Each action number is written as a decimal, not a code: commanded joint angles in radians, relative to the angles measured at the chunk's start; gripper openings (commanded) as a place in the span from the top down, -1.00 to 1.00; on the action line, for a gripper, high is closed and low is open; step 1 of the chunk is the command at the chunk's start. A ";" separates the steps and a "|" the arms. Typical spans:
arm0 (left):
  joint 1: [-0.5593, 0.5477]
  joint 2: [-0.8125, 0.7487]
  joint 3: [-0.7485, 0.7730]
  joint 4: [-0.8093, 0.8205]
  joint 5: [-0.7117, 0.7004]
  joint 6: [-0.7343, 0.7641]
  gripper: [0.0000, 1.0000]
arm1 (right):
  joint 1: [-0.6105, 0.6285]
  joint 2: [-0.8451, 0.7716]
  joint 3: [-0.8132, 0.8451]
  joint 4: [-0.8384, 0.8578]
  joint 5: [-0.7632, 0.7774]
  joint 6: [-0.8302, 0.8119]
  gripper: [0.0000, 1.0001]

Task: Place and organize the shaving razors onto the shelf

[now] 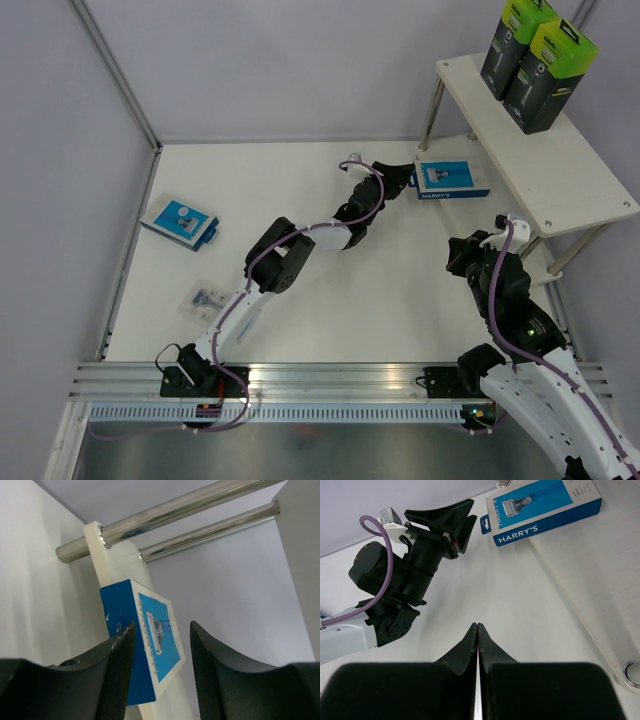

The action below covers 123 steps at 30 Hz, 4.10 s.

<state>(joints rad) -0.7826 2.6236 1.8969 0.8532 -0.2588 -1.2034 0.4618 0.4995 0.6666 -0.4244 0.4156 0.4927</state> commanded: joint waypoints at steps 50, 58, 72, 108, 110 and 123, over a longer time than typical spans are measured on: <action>-0.003 0.042 0.005 -0.068 -0.028 -0.067 -0.10 | 0.000 0.045 0.024 0.045 -0.015 -0.013 0.92; -0.006 0.078 0.079 -0.114 0.000 -0.087 -0.05 | 0.000 0.057 0.025 0.058 -0.015 -0.020 0.92; -0.007 0.133 0.177 -0.109 0.035 -0.090 0.26 | 0.000 0.079 0.028 0.062 -0.003 -0.034 0.92; -0.093 0.289 0.548 -0.339 -0.412 -0.176 0.95 | 0.000 0.037 0.022 0.036 0.063 -0.046 0.92; -0.090 0.329 0.589 -0.356 -0.378 -0.183 0.95 | 0.000 0.043 0.021 0.045 0.063 -0.048 0.92; -0.058 0.355 0.660 -0.384 -0.183 -0.148 0.95 | 0.000 0.096 0.022 0.072 0.046 -0.040 0.91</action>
<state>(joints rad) -0.8368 2.9860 2.5198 0.5358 -0.4603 -1.3231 0.4618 0.5854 0.6666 -0.3950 0.4530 0.4561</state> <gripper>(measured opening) 0.033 0.042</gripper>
